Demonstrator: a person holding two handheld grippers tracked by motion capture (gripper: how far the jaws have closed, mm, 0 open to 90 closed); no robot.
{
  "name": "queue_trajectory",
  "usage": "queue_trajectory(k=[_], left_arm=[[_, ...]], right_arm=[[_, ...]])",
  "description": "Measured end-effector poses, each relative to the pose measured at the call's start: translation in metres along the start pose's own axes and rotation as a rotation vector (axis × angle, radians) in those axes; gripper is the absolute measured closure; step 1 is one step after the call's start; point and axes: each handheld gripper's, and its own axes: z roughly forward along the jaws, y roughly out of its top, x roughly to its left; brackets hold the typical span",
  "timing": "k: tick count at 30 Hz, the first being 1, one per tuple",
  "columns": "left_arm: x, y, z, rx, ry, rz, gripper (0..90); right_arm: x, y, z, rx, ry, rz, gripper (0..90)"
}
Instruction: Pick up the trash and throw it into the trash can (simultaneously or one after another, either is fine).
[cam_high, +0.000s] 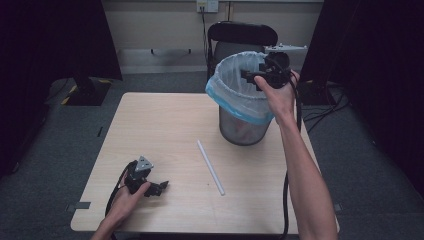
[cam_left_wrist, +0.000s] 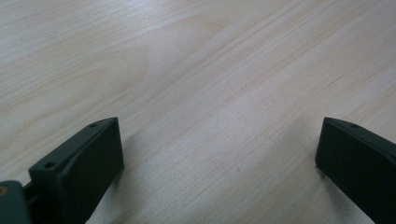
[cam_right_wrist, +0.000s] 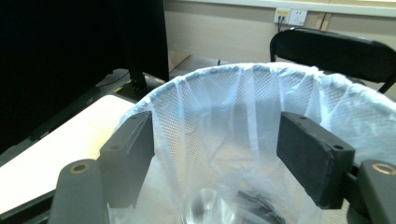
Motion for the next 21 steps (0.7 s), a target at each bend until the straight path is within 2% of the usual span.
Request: queue_trajectory(k=[8,11,16,21], left_arm=[[0.0,0.0,0.0,0.0,0.0,-0.001,0.2],[0.0,0.0,0.0,0.0,0.0,-0.001,0.2],[0.0,0.0,0.0,0.0,0.001,0.0,0.2],[0.0,0.0,0.0,0.0,0.001,0.0,0.2]], right_arm=[[-0.006,-0.001,-0.005,-0.011,0.018,0.018,27.2],[-0.006,-0.003,-0.007,-0.018,0.023,0.014,27.2],[-0.006,-0.012,-0.004,0.004,0.041,0.009,27.3],[-0.002,-0.014,-0.004,-0.011,0.067,0.009,27.3]])
